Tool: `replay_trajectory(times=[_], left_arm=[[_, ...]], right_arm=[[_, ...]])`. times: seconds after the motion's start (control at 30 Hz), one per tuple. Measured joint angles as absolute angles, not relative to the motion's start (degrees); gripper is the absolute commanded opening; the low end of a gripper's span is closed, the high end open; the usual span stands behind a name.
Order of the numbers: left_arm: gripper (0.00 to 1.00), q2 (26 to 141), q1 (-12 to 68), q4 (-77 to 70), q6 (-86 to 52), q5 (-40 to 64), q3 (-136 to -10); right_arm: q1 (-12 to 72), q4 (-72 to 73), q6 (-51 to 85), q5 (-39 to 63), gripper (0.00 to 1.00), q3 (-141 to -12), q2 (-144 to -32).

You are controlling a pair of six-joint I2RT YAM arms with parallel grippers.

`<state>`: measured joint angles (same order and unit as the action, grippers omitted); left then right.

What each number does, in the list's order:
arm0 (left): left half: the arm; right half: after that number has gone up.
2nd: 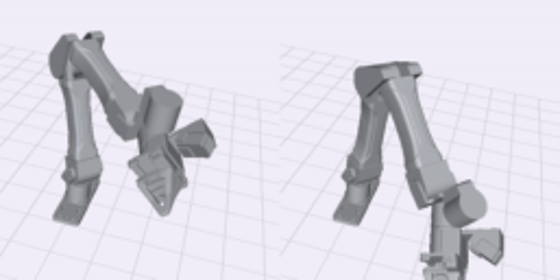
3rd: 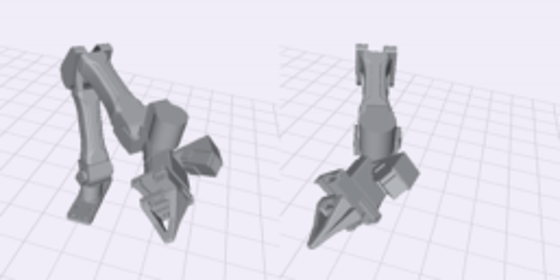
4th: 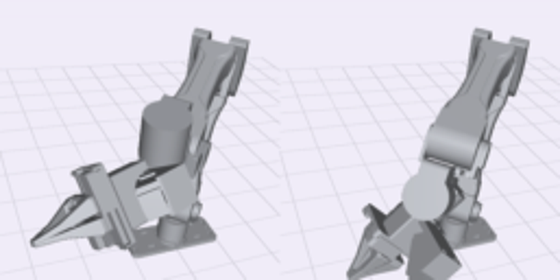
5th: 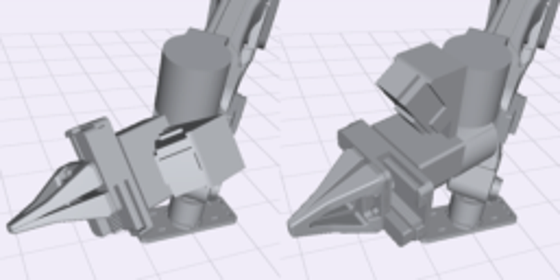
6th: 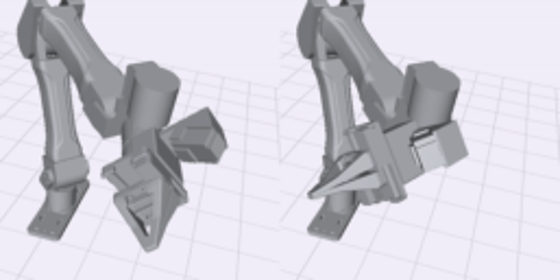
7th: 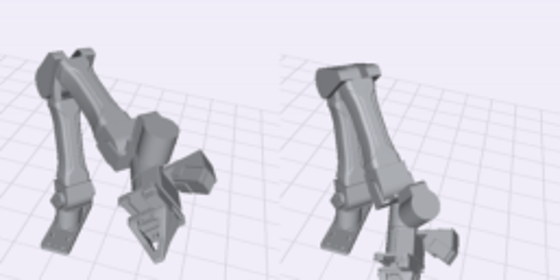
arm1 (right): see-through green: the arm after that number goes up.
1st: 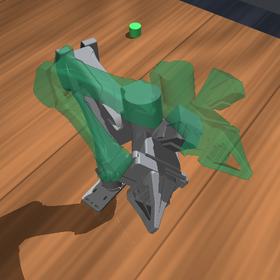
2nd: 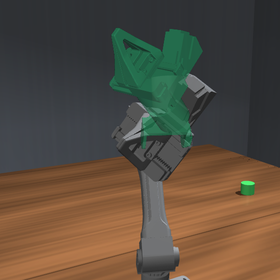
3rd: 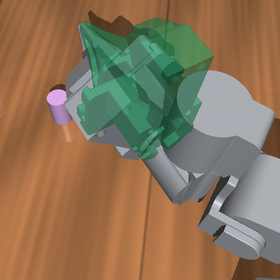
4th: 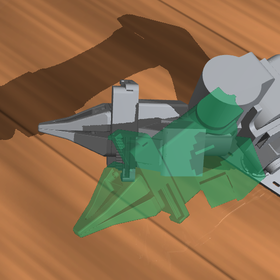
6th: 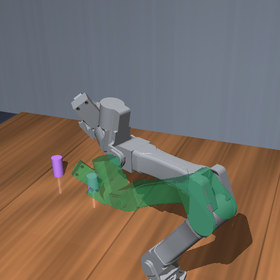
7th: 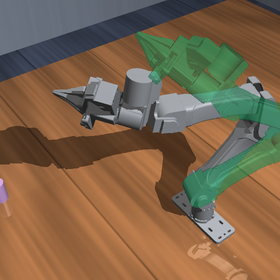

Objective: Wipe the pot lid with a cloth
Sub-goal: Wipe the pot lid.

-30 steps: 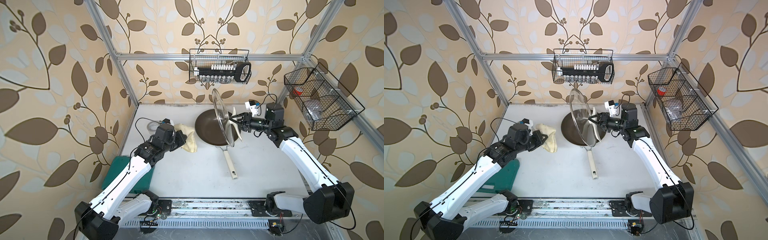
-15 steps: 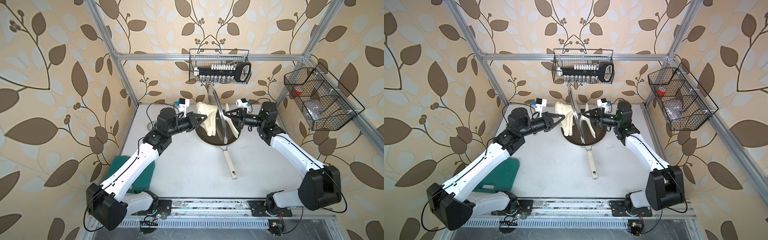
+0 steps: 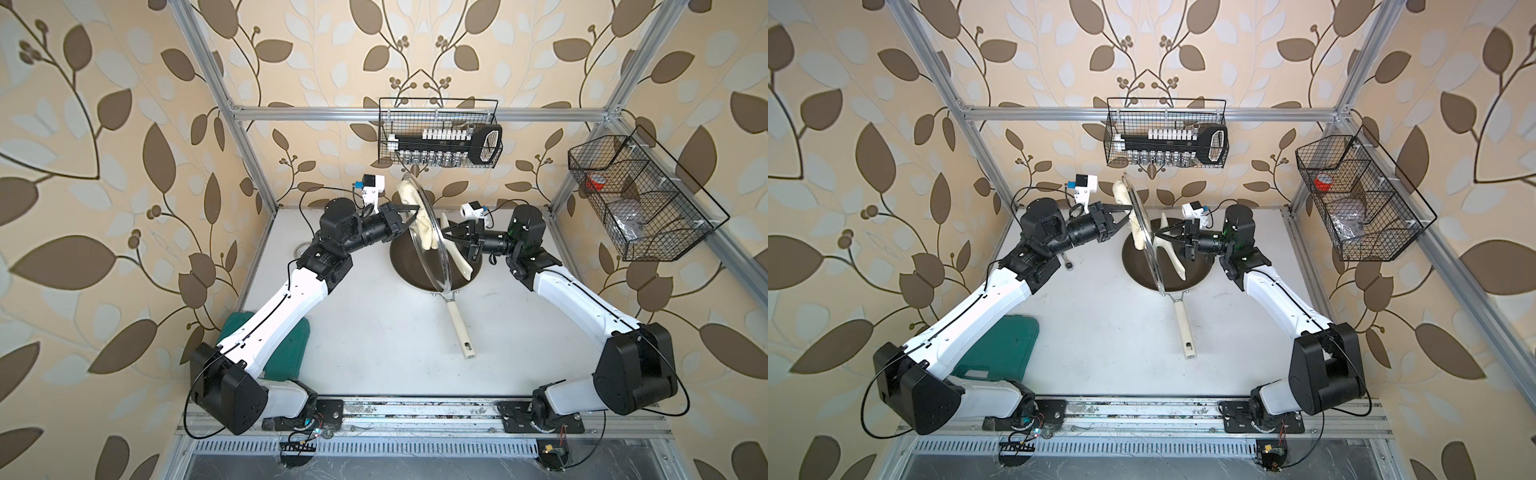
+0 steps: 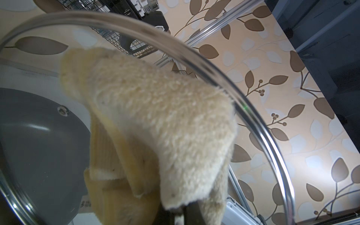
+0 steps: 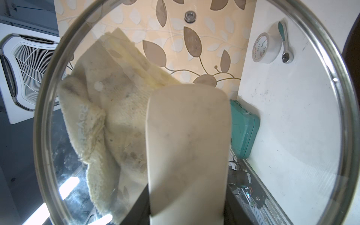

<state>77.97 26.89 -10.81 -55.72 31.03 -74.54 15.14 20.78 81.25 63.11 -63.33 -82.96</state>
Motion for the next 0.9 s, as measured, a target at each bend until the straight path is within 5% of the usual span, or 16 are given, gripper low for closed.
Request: replay_trajectory(times=[0.5, 0.9], left_arm=[[0.00, 92.4, 22.4, -7.0, -54.3, 27.2, -84.3], [0.00, 92.9, 24.1, -9.1, -57.3, 29.7, -73.5]], right_arm=[[14.7, 23.7, 83.5, 63.4, 0.00, -64.2, -83.0], [13.7, 29.0, 86.3, 61.1, 0.00, -70.2, -86.0]])
